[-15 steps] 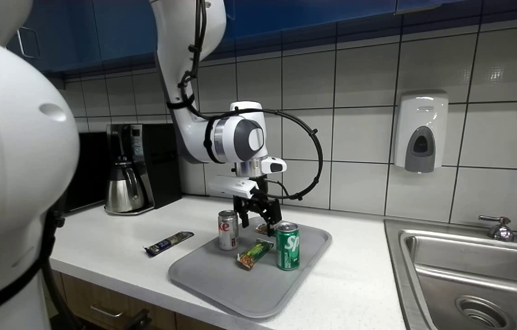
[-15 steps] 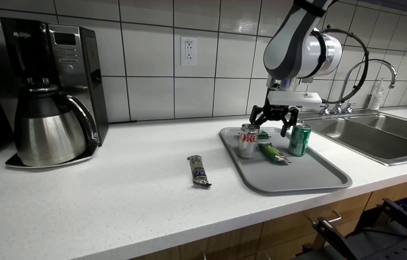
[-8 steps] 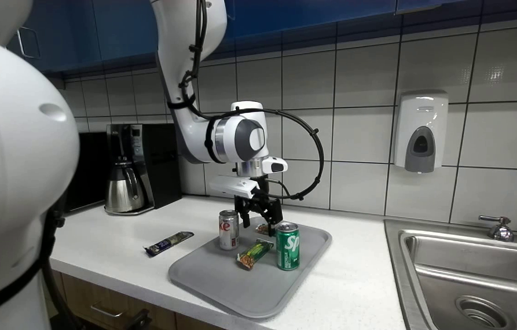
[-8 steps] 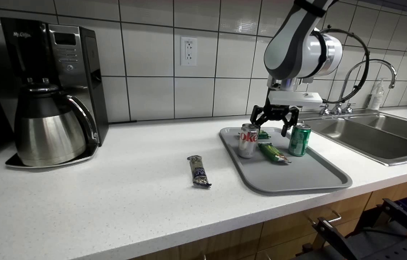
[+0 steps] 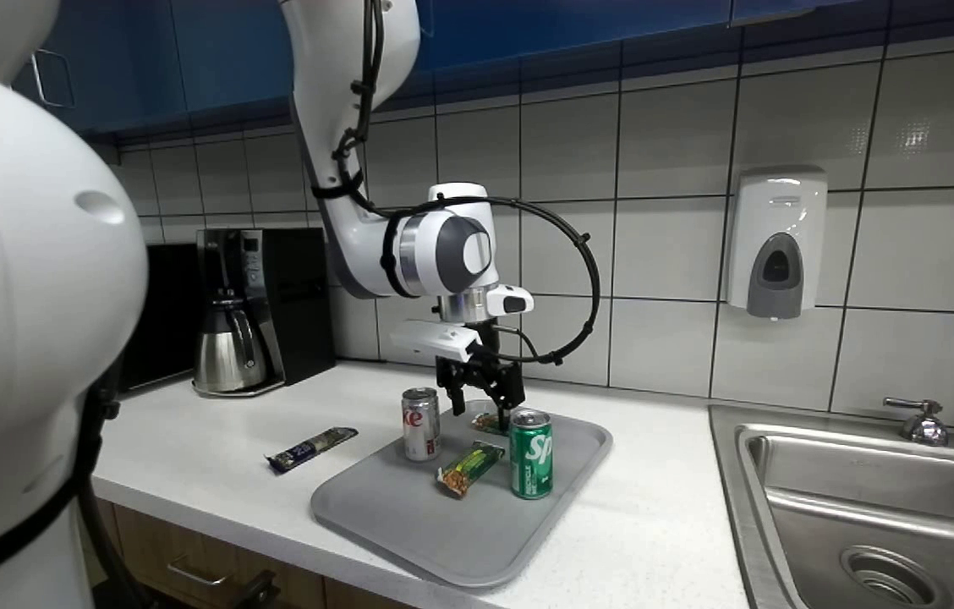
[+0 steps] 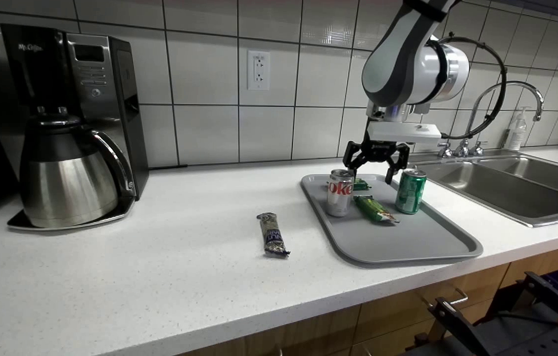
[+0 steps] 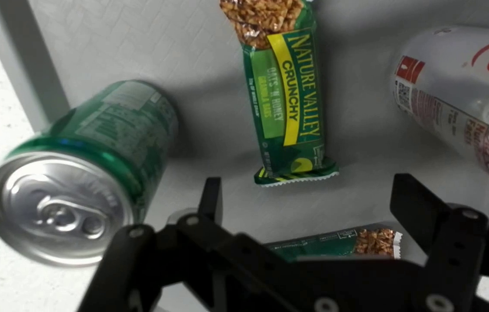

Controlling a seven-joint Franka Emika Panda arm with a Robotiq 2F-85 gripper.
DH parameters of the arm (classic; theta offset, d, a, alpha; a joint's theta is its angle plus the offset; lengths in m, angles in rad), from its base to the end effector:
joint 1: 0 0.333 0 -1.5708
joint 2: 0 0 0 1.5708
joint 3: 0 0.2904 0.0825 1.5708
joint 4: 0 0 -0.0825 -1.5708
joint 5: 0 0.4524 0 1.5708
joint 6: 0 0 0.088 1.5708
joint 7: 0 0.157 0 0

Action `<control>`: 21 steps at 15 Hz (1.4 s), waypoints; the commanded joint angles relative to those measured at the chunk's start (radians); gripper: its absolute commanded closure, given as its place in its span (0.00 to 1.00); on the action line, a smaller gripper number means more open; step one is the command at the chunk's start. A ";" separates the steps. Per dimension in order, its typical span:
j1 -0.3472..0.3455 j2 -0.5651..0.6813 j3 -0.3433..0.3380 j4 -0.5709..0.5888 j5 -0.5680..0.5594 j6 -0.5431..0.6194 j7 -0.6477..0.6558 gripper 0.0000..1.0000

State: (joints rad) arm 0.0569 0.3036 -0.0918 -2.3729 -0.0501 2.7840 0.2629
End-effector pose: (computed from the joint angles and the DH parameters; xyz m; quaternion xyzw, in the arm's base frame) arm 0.5464 -0.0226 0.0722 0.9907 -0.1226 0.0564 0.0173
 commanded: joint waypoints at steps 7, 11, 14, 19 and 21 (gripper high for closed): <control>0.032 -0.070 -0.017 -0.001 -0.024 -0.042 0.041 0.00; 0.012 -0.047 0.002 0.006 -0.001 -0.011 0.007 0.00; 0.012 -0.052 0.002 0.006 -0.001 -0.013 0.007 0.00; 0.011 -0.052 0.002 0.006 -0.001 -0.014 0.007 0.00; 0.011 -0.052 0.002 0.006 -0.001 -0.014 0.007 0.00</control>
State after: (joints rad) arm 0.0755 0.2518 -0.0956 -2.3685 -0.0501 2.7730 0.2719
